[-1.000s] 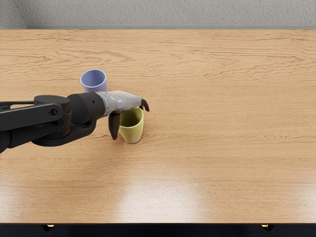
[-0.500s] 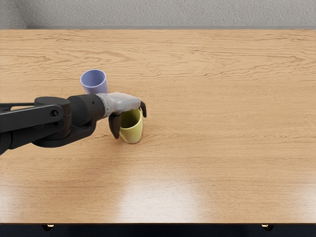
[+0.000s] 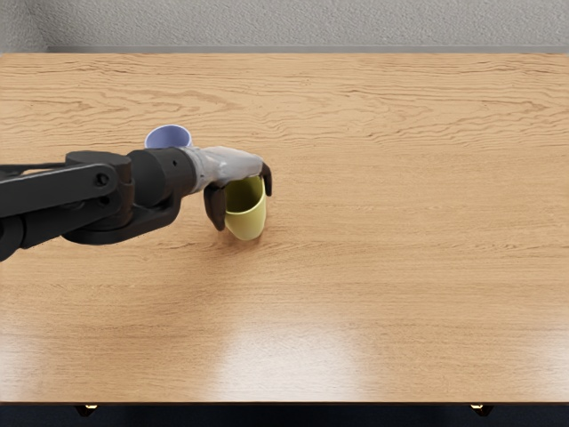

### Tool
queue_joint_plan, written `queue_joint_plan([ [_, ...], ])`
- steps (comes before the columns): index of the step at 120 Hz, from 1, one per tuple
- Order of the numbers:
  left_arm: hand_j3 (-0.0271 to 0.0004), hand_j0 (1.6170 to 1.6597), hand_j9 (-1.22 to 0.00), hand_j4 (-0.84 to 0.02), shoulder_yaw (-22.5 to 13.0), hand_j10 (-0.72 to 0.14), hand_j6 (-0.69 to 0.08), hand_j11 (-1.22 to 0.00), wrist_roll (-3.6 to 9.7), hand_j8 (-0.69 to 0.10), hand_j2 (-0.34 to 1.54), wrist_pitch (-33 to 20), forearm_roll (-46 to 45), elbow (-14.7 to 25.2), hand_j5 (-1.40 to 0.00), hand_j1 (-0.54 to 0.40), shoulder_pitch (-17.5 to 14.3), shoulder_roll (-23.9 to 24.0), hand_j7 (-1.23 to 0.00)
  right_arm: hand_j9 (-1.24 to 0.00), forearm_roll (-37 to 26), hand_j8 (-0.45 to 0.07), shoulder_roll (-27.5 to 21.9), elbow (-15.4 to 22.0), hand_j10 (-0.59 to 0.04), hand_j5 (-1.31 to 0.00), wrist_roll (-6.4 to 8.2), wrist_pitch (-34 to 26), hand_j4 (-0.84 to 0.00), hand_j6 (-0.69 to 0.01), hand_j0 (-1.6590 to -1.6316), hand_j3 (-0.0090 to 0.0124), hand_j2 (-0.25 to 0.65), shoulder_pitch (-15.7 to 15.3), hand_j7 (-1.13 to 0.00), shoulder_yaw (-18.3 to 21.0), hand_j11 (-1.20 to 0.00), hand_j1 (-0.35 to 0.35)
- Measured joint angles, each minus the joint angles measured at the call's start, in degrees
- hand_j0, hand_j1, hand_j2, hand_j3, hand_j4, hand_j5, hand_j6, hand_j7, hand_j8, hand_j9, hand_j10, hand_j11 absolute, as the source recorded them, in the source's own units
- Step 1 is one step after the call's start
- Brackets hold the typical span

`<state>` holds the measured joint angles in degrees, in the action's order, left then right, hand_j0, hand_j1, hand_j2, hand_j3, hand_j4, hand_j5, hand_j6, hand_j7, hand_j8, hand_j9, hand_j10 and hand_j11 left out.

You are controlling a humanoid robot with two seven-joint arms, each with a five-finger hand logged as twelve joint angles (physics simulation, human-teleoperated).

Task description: Pick up cup and place in cup with left hand

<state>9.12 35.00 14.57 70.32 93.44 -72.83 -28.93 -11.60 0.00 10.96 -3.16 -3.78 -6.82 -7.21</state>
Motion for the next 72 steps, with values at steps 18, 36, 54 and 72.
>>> queue_joint_plan([
  [18, 0.0, 1.6563, -0.56, -0.413, 1.5, -0.418, -0.31, -0.56, 0.0, -0.323, 0.05, 2.6, -2.4, -0.1, -0.56, -0.083, -1.9, 0.0, -0.56, -0.03, 0.0, -0.024, 0.0, 0.0, -0.024, -0.03, 0.0, 0.0, -0.024, -0.024, -1.6581, 0.0, -0.005, 0.0, -0.03, 0.0, -0.03, -0.32],
  [36, 0.0, 1.6565, -0.56, -0.41, 4.0, -0.416, -0.299, -0.56, 0.01, -0.316, 0.06, 6.3, -5.3, -0.9, -0.57, -0.105, -3.6, -0.5, -0.57, -0.03, 0.0, -0.024, 0.0, 0.0, -0.024, -0.03, 0.04, 0.0, -0.024, -0.024, -1.6581, 0.0, -0.005, 0.1, -0.03, 0.0, -0.03, -0.32],
  [54, 0.0, 1.6563, -0.57, -0.413, 6.1, -0.423, -0.284, -0.57, 0.0, -0.303, 0.06, 7.6, -6.1, -1.5, -0.58, -0.106, -4.3, -0.7, -0.57, -0.03, 0.0, -0.024, 0.0, 0.0, -0.024, -0.03, 0.07, -0.1, -0.024, -0.024, -1.6581, 0.0, -0.005, 0.2, -0.03, 0.0, -0.03, -0.32],
  [72, 0.0, 1.6562, -0.58, -0.426, 7.7, -0.434, -0.284, -0.58, 0.01, -0.312, 0.07, 8.5, -6.4, -1.8, -0.59, -0.111, -5.2, -3.1, -0.59, -0.03, 0.0, -0.024, 0.0, 0.0, -0.024, -0.03, 0.08, -0.1, -0.024, -0.024, -1.6581, 0.0, -0.005, 0.2, -0.03, 0.0, -0.03, -0.32],
])
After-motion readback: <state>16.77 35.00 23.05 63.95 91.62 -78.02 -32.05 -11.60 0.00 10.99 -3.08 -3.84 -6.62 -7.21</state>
